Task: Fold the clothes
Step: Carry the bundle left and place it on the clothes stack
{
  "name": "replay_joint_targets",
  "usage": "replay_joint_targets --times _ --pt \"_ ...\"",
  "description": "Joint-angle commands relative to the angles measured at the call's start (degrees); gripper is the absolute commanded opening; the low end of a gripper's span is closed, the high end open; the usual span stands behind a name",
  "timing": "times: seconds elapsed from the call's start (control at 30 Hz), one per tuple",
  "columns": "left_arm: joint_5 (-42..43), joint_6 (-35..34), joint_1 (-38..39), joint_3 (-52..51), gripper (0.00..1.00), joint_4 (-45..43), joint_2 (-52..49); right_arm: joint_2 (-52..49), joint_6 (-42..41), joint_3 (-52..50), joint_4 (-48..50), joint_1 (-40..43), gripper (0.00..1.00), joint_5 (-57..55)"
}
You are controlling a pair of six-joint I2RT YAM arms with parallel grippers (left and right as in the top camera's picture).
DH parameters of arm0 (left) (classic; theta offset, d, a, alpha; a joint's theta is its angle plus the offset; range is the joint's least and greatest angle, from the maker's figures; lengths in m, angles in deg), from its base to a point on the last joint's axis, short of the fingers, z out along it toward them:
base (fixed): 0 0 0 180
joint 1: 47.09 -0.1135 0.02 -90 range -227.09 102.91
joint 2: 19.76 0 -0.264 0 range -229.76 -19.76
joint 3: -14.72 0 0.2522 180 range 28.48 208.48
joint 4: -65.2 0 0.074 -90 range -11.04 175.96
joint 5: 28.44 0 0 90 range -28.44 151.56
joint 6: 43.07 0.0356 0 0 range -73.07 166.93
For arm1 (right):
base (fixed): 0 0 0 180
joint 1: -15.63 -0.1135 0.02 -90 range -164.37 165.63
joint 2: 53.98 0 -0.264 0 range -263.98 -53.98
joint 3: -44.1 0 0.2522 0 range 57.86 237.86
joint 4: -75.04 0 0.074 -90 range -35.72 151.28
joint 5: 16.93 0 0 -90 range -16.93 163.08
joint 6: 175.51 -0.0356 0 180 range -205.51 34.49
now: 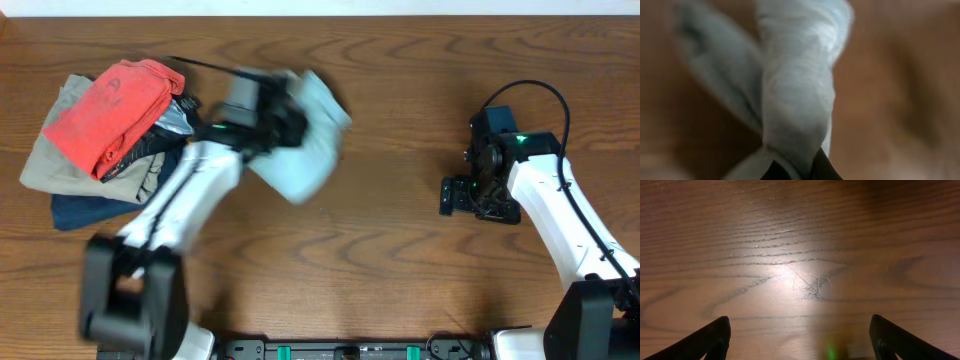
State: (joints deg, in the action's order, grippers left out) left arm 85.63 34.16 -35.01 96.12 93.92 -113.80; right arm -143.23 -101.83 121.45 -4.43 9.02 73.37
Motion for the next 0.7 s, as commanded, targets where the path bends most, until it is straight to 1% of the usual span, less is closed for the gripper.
replay_joint_targets --times 0.0,0.17,0.37,0.5,0.53,0.57,0.6,0.63,0.67 --pt "-3.21 1.84 -6.75 1.95 0.06 -0.26 5.35 0.55 -0.79 0.81 -0.11 0.98 0.87 -0.5" --pt "-3.21 1.79 -18.01 2.14 0.06 -2.8 8.46 0.55 -0.79 0.81 -0.11 1.01 0.87 -0.5" --pt "-4.31 1.81 -31.15 2.14 0.06 -4.48 7.74 0.55 -0.79 0.81 -0.09 1.01 0.87 -0.5" --pt "-4.52 1.81 -37.55 2.14 0.07 -7.08 6.71 0.55 -0.79 0.81 -0.07 1.01 0.87 -0.5" --pt "-5.22 1.79 -38.88 2.14 0.22 -7.67 6.27 0.55 -0.79 0.81 -0.07 1.01 0.87 -0.5" --pt "-6.03 1.79 -40.33 2.12 0.46 -7.91 5.7 0.55 -0.79 0.81 -0.07 1.01 0.87 -0.5" --pt "-6.21 1.77 -41.46 2.14 0.86 -8.07 5.22 0.55 -0.79 0.81 -0.09 1.01 0.87 -0.48" --pt "-6.19 1.75 -42.45 2.14 0.98 -8.07 4.74 0.55 -0.79 0.81 -0.11 0.98 0.87 -0.5" --pt "-6.16 0.96 -43.39 2.14 0.98 -7.93 4.28 0.55 -0.79 0.81 -0.13 1.01 0.87 -0.5"
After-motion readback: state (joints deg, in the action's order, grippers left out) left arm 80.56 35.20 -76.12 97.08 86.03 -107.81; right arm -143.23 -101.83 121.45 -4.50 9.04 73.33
